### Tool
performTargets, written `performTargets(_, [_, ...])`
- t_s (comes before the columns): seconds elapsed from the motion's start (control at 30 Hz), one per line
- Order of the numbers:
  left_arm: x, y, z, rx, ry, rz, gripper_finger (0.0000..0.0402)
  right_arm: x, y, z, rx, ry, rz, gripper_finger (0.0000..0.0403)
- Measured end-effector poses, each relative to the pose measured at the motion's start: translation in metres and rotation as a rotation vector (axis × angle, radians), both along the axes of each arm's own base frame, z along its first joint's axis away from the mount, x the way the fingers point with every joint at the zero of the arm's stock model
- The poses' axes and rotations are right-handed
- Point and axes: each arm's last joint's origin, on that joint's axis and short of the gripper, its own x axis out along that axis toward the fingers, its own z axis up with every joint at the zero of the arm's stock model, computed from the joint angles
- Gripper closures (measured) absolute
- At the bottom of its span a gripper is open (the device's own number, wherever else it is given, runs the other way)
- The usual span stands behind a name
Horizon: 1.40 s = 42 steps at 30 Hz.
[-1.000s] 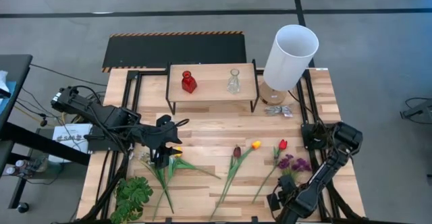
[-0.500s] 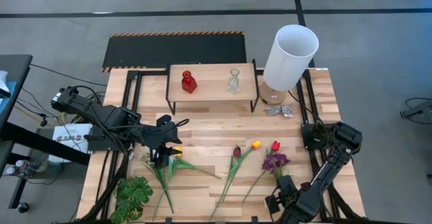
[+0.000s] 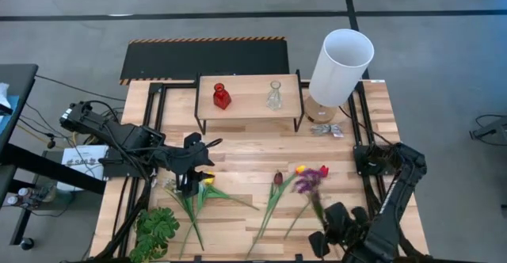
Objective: Pick and place flowers into a vace then onto a shelf
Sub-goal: Put the violet flowers into the red vase on the shelf
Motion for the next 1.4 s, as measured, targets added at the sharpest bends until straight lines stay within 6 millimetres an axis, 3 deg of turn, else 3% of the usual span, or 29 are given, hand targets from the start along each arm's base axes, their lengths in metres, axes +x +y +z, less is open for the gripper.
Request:
performTargets(0.17, [0.01, -0.003, -0.002, -0.037, -0.122, 0.021, 0.0239, 0.017, -0.012, 0.018, -0.128, -0.198, 0.039, 0.0401])
performTargets(0.4, [0.034, -0.008, -0.04, -0.244, -0.428, -0.054, 0.0239, 0.038, -0.028, 0.026, -0.338, -0.346, 0.073, 0.0402])
performTargets(0.57, [0.034, -0.003, -0.067, -0.351, -0.663, 0.004, 0.0239, 0.049, -0.033, 0.03, -0.476, -0.446, 0.101, 0.0402])
performTargets(0.73, [0.028, 0.001, -0.076, -0.433, -0.882, 0.041, 0.0239, 0.063, -0.036, 0.034, -0.565, -0.515, 0.116, 0.0403])
performTargets(1.03, [0.041, -0.001, -0.083, -0.462, -0.909, 0.035, 0.0239, 0.1, -0.045, 0.04, -0.581, -0.516, 0.18, 0.0403])
performTargets(1.4, [0.048, -0.005, -0.066, -0.403, -0.968, -0.072, 0.0239, 0.121, -0.051, 0.047, -0.552, -0.533, 0.227, 0.0402])
